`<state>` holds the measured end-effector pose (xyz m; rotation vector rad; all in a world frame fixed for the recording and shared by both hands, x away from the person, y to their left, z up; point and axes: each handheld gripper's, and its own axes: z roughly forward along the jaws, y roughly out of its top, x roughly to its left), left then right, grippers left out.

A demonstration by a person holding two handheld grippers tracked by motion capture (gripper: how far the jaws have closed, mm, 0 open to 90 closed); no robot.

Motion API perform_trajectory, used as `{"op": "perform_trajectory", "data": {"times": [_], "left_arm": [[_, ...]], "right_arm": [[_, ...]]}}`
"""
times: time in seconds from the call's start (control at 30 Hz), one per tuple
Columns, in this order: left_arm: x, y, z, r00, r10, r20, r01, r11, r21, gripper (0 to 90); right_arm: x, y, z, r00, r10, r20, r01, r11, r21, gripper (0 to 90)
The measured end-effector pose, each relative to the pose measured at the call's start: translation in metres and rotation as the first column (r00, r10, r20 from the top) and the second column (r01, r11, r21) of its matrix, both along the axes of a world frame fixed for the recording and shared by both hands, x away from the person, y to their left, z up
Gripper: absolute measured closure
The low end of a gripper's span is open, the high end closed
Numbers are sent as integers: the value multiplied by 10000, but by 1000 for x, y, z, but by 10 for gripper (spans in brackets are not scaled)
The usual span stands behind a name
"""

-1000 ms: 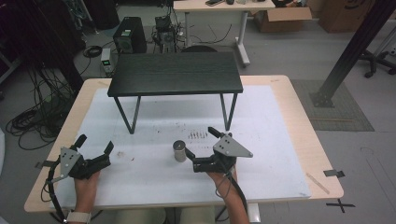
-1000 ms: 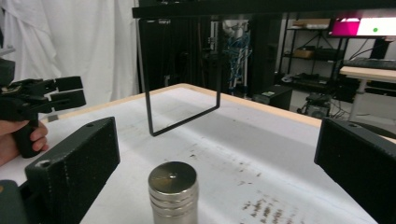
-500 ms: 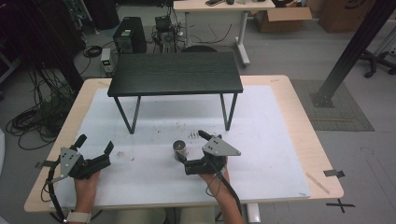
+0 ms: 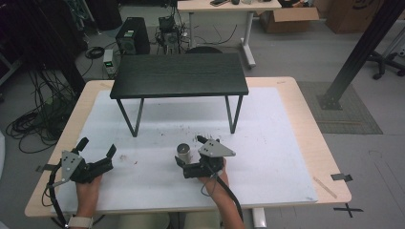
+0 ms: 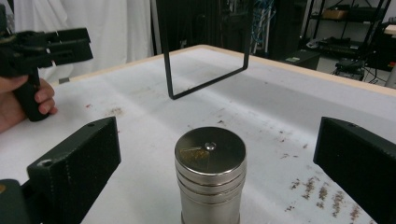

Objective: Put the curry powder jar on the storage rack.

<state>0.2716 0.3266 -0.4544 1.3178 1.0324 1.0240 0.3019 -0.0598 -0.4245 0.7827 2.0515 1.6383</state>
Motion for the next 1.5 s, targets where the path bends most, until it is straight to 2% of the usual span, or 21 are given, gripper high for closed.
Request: {"op": "perform_trajectory", "data": {"times": [0.33,0.57,0.9,1.13,1.33,1.5], "left_arm": [[0,0,0,10000,-10,-7,10,10000,13,2],[0,0,0,10000,-8,-11,8,10000,24,2],[0,0,0,10000,-12,-13,12,10000,26,2],[0,0,0,10000,-12,-16,12,10000,27,2],[0,0,0,10000,-9,-15,9,10000,26,2],[0,0,0,10000,-10,-9,10,10000,18,2]], "right_arm": [[6,10,-10,9994,-13,-342,0,9993,-379,19],[8,12,-15,9985,-23,-550,7,9996,-286,29],[9,15,-20,9985,-32,-550,16,9996,-291,70],[10,13,-23,9979,-101,-637,98,9999,-51,91],[11,12,-23,9978,-70,-655,73,10000,52,130],[12,12,-23,9968,73,-794,-66,9999,93,219]]}}
